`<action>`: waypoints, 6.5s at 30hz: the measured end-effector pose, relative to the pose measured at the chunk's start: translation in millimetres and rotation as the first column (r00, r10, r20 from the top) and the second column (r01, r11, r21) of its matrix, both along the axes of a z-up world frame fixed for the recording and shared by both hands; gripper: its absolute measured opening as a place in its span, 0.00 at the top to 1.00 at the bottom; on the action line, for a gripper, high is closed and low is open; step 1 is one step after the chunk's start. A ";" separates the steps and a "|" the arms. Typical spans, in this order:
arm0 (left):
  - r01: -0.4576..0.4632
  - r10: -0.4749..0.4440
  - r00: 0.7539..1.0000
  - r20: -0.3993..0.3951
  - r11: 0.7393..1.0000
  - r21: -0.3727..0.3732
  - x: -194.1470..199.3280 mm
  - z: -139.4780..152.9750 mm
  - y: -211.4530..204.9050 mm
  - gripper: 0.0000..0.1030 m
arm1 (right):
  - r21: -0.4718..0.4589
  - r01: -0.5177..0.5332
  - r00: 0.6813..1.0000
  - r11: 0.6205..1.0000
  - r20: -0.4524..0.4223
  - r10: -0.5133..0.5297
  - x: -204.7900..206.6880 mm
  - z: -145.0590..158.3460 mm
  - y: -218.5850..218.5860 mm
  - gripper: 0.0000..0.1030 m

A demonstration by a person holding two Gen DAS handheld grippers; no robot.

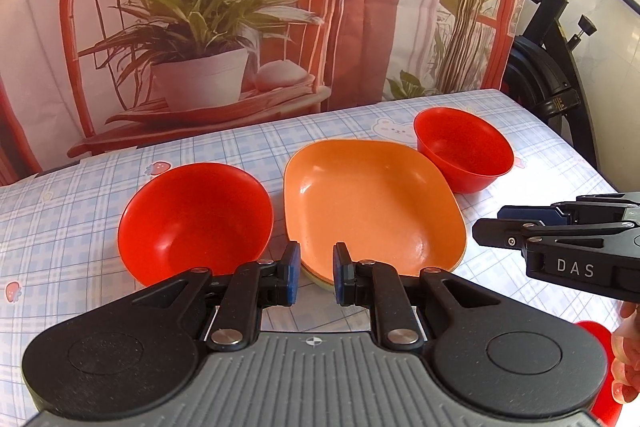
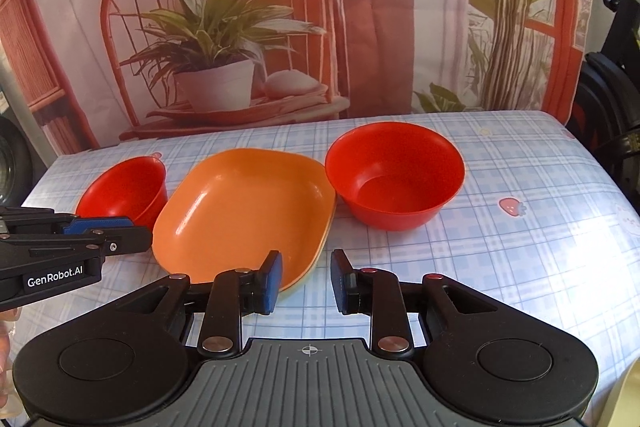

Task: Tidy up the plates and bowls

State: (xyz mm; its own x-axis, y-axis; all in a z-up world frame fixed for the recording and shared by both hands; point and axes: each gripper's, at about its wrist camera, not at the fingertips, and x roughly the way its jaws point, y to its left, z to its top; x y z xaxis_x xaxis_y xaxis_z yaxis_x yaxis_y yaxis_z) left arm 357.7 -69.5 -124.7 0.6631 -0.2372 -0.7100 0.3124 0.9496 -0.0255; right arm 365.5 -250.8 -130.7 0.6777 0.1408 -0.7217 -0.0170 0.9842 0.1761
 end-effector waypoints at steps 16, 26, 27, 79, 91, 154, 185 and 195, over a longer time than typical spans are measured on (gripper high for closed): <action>0.099 -0.089 0.992 0.087 0.988 -0.116 -47.7 38.3 -92.2 0.65 | -0.050 0.276 0.948 0.960 0.178 -0.263 -90.9 35.3 -114.1 0.76; 0.256 -0.254 0.966 0.040 0.962 -0.091 -72.2 16.1 -180.6 0.61 | -0.089 0.446 0.886 0.891 0.186 -0.425 -152.4 39.5 -191.7 0.76; 0.271 -0.269 0.962 0.035 0.958 -0.092 -74.0 13.6 -188.8 0.60 | -0.088 0.460 0.880 0.884 0.182 -0.439 -156.9 37.9 -197.4 0.76; 0.409 -0.419 0.907 -0.050 0.902 -0.136 -91.0 7.8 -187.6 0.84 | -0.041 0.484 0.875 0.874 0.048 -0.482 -181.0 42.0 -178.6 0.92; 0.221 -0.210 0.975 0.075 0.956 -0.193 -62.4 80.2 -67.7 0.84 | 0.000 0.255 0.960 0.967 0.120 -0.253 -95.0 86.4 -72.6 0.92; 0.019 -0.029 0.995 -0.099 0.994 -0.106 37.2 -17.8 15.4 0.84 | -0.054 0.004 0.999 0.999 -0.051 -0.006 46.3 -18.3 12.0 0.86; -0.021 0.019 0.999 -0.026 0.993 -0.114 -6.2 22.2 59.1 0.84 | 0.059 0.061 0.997 0.996 0.049 -0.064 -9.5 28.7 1.7 0.89; -0.109 0.110 0.994 0.003 0.990 -0.090 -6.4 30.3 96.9 0.84 | 0.074 0.019 0.998 0.997 0.061 -0.024 -17.8 37.0 18.4 0.89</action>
State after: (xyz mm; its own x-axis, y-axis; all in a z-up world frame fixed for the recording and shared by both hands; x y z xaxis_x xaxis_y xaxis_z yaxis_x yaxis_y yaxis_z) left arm 351.3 27.5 -94.4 0.6942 -0.2253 -0.6836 0.2073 0.9721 -0.1098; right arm 347.7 -232.4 -93.7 0.7244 0.1768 -0.6663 -0.0089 0.9688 0.2475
